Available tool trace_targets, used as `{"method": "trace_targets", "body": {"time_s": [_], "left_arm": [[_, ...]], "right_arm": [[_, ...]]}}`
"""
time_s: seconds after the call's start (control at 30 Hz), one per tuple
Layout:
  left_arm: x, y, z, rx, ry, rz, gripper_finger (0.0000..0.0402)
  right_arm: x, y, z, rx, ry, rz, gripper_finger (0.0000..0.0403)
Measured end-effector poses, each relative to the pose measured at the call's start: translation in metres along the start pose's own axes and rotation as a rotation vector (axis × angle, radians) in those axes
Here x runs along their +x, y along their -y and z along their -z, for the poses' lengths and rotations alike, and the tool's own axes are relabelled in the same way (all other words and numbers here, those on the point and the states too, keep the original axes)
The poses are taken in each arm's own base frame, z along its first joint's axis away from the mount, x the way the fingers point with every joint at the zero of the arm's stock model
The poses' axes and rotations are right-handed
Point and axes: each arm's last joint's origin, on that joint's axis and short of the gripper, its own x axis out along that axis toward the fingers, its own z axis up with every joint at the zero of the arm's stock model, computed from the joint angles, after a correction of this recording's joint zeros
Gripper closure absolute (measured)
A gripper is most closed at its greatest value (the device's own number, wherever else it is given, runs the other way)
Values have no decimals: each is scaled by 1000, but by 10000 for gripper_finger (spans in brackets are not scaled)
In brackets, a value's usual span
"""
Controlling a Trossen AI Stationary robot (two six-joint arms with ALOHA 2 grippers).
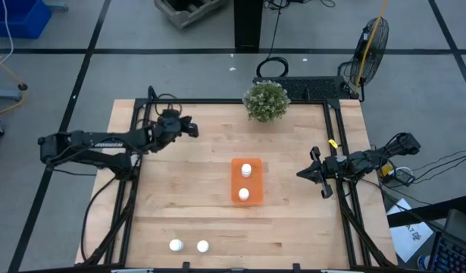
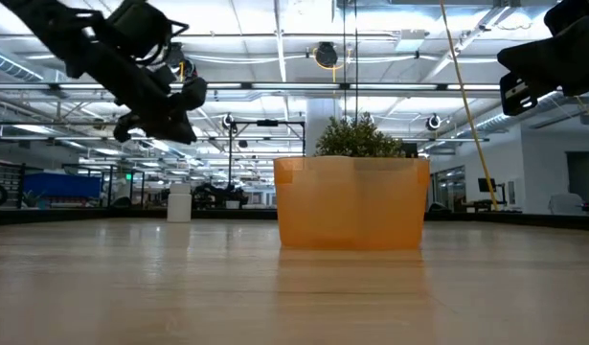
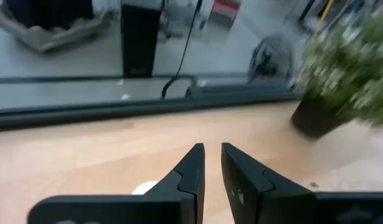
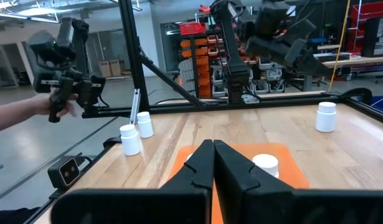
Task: Pick and place pill bottles into a basket
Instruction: Put the white medicine bottle into the orange bin
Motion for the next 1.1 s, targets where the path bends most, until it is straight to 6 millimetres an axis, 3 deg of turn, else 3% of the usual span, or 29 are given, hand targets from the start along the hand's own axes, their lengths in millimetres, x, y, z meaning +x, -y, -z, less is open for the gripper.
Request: {"method": "trace_targets", "body": {"time_s": [0.13, 0.37, 0.67, 0.87, 1.1], "left_arm": [[1, 4, -11, 7, -36, -40, 312], [6, -5, -16, -37, -34, -122, 216], [30, -8, 2, -50, -165, -124, 99], [45, -10, 17, -2, -212, -174, 66], [54, -12, 29, 48, -260, -203, 60]], "right_arm": [[0, 0, 0, 0, 0, 0, 403], [0, 0, 0, 0, 0, -1, 403], [0, 0, 0, 0, 0, -1, 403], [0, 0, 0, 0, -1, -1, 403], [0, 0, 0, 0, -1, -1, 403]]}}
